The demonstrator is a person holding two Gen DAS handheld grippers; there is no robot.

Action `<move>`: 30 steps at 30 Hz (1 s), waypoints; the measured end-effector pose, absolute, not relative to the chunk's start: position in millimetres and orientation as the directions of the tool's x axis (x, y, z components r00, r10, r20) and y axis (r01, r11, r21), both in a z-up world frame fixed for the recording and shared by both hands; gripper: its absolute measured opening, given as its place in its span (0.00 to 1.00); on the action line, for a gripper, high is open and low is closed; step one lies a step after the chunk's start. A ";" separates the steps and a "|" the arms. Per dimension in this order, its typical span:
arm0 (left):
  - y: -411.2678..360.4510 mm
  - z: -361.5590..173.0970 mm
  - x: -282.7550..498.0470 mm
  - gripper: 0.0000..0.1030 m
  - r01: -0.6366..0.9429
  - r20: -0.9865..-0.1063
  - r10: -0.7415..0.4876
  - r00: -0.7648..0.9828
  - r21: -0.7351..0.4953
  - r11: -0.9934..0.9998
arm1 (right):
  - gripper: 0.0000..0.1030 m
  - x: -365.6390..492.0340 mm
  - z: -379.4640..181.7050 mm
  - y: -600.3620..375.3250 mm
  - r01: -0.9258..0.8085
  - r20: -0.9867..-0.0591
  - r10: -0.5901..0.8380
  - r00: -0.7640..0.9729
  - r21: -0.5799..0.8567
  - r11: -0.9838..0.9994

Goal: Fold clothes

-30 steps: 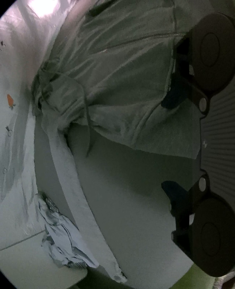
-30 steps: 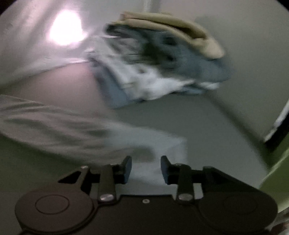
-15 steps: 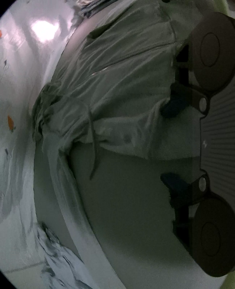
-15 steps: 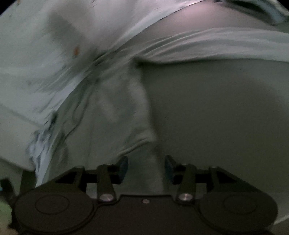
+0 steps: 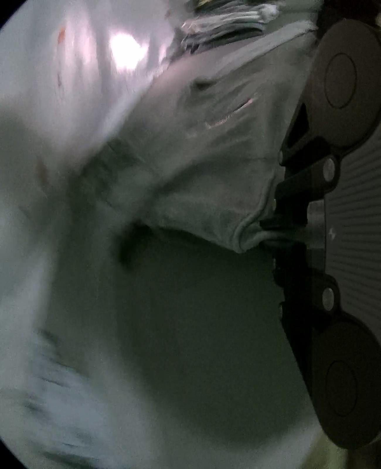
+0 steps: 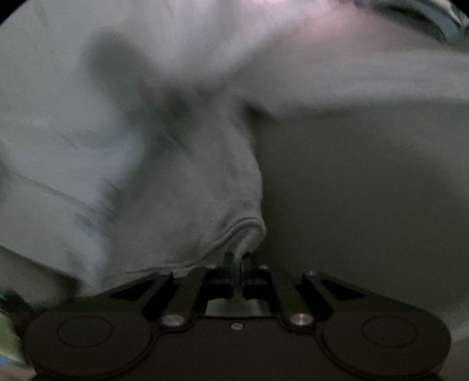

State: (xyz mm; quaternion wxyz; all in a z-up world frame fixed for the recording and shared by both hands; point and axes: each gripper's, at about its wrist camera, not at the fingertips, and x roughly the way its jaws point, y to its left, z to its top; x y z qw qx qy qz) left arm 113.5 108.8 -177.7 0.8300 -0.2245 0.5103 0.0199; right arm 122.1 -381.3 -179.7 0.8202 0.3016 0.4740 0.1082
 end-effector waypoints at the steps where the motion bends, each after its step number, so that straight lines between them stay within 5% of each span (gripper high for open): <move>1: 107.4 -183.5 113.7 0.06 -0.288 -0.872 -0.183 0.453 -0.337 0.896 | 0.04 119.6 -178.8 -379.5 0.108 -0.701 0.477 0.530 0.613 0.782; 3: 103.6 -176.5 109.0 0.07 -0.278 -0.870 -0.140 0.472 -0.298 0.913 | 0.05 113.2 -169.4 -378.2 0.090 -0.646 0.503 0.575 0.660 0.746; 9: 117.0 -199.6 106.0 0.14 -0.398 -0.928 -0.056 0.368 -0.212 0.893 | 0.19 115.1 -155.9 -376.2 0.069 -0.750 0.369 0.548 0.481 0.874; 11: 122.3 -193.5 97.9 0.39 -0.427 -0.912 -0.068 0.405 -0.255 0.868 | 0.44 115.7 -150.8 -375.4 0.051 -0.779 0.314 0.543 0.403 0.914; 13: 122.9 -189.7 92.3 0.53 -0.451 -0.905 -0.054 0.423 -0.262 0.853 | 0.73 116.3 -145.7 -374.6 0.033 -0.803 0.256 0.538 0.323 0.946; 18: 116.6 -185.4 85.6 0.68 -0.501 -0.909 -0.018 0.417 -0.246 0.829 | 0.98 142.9 -141.8 -354.3 -0.122 -0.765 0.255 0.591 0.229 0.966; 22: 113.3 -173.1 80.3 0.84 -0.518 -0.895 0.046 0.443 -0.214 0.828 | 1.00 163.4 -144.0 -330.7 -0.233 -0.730 0.287 0.620 0.178 0.956; 30: 160.7 -178.2 92.3 0.86 -0.571 -0.890 0.075 0.449 -0.221 0.790 | 1.00 220.7 -179.6 -266.3 -0.221 -0.719 0.244 0.651 0.127 0.967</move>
